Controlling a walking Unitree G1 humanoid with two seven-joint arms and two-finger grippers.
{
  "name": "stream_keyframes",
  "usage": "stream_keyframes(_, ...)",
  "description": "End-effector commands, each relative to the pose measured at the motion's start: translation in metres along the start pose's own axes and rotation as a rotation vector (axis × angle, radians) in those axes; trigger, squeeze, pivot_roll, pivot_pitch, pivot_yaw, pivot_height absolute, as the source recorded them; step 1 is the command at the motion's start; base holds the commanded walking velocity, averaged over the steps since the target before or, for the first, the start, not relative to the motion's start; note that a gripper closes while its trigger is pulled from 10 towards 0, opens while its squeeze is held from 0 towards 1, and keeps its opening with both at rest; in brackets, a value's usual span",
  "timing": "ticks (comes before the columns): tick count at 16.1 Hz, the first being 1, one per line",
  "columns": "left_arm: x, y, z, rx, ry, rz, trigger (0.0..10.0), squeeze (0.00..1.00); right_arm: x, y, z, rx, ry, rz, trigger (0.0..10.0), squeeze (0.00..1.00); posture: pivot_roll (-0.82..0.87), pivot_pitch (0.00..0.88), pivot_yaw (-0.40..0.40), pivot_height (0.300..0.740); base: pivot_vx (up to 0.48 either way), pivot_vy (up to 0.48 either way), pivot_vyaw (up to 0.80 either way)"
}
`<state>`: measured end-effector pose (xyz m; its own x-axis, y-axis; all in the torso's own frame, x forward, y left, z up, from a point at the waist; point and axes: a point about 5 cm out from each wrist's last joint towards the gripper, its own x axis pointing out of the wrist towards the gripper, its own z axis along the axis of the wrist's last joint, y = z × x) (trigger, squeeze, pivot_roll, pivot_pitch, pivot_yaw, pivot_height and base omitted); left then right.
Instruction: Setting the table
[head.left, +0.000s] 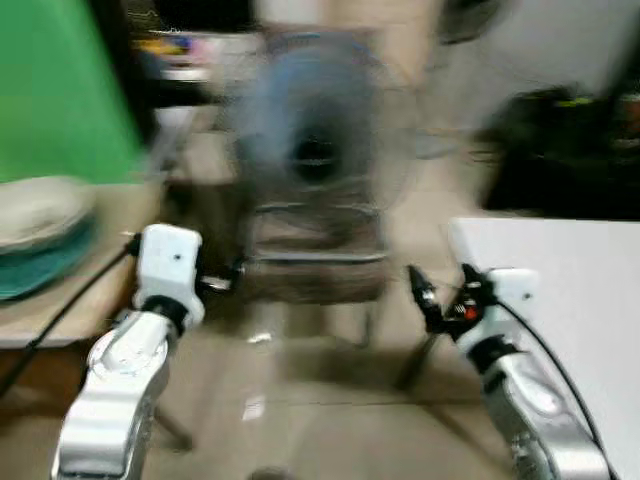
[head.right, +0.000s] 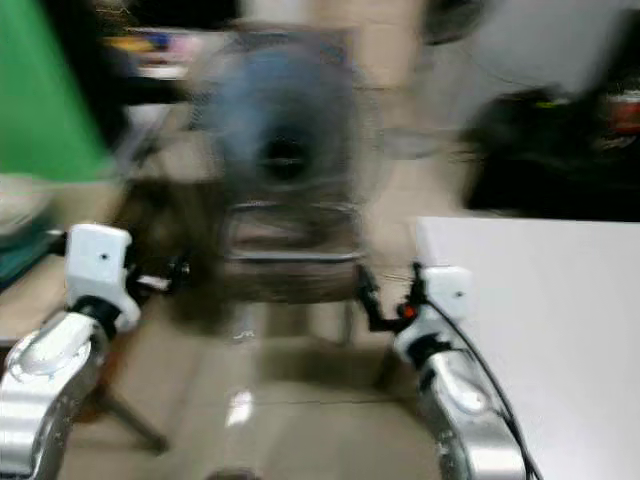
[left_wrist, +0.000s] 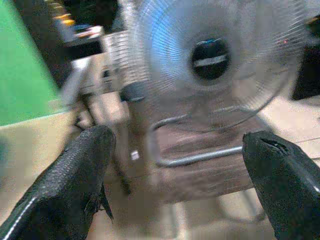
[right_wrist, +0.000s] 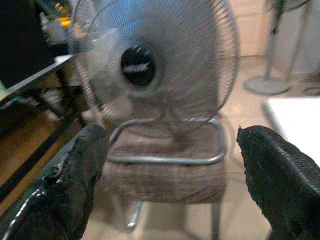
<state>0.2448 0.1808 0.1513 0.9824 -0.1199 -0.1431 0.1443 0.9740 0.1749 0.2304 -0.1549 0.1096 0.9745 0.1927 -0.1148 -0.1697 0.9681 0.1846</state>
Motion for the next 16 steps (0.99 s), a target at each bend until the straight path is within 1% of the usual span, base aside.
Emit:
stream_keyframes(1, 0.002, 0.002, 0.007, 0.012, -0.020, -0.002, 10.0, 0.00, 0.002, 0.003, 0.003, 0.012, -0.023, 0.005, 10.0, 1.00, 0.11, 0.000, -0.018, 0.740, 0.000, 0.251, 0.80)
stream_keyframes(7, 0.002, 0.004, 0.009, 0.010, -0.024, 0.002, 10.0, 0.00, 0.007, 0.001, 0.005, 0.023, -0.037, -0.006, 10.0, 1.00, 0.12, 0.000, -0.013, 0.740, 0.000, 0.248, 0.80)
stream_keyframes(8, 0.003, 0.006, 0.011, 0.005, -0.032, 0.017, 10.0, 0.00, 0.009, 0.001, 0.006, 0.041, -0.041, -0.029, 10.0, 1.00, 0.12, 0.000, -0.012, 0.740, 0.000, 0.000, 0.00)
stream_keyframes(9, 0.003, 0.006, 0.012, 0.002, -0.035, 0.017, 10.0, 0.00, 0.010, 0.003, 0.007, 0.032, -0.039, -0.023, 10.0, 1.00, 0.12, 0.000, -0.014, 0.740, 0.000, 0.000, 0.00)
stream_keyframes(10, 0.005, 0.006, 0.012, 0.006, -0.023, 0.019, 10.0, 0.00, 0.012, 0.004, 0.010, -0.003, -0.029, -0.034, 10.0, 0.36, 0.12, 0.000, -0.022, 0.740, 0.000, 0.000, 0.00)
stream_keyframes(11, 0.006, 0.005, 0.014, 0.014, -0.038, 0.014, 10.0, 0.00, 0.016, 0.006, 0.013, -0.038, -0.021, -0.030, 10.0, 0.00, 0.13, 0.000, -0.029, 0.740, 0.000, 0.000, 0.00)
stream_keyframes(12, 0.005, 0.002, 0.016, 0.019, -0.047, -0.001, 10.0, 0.00, 0.019, 0.009, 0.015, -0.075, -0.027, -0.006, 10.0, 0.00, 0.13, 0.000, -0.035, 0.740, 0.000, 0.000, 0.00)
stream_keyframes(13, 0.005, 0.001, 0.017, 0.018, -0.049, -0.006, 10.0, 0.00, 0.021, 0.010, 0.016, -0.074, -0.031, 0.001, 10.0, 0.00, 0.13, 0.000, -0.038, 0.740, 0.000, 0.000, 0.00)
stream_keyframes(16, 0.002, 0.001, 0.021, 0.029, -0.060, -0.017, 10.0, 0.00, 0.029, 0.016, 0.013, -0.059, -0.019, 0.032, 10.0, 0.00, 0.15, 0.000, -0.057, 0.740, 0.304, 0.000, 0.80)
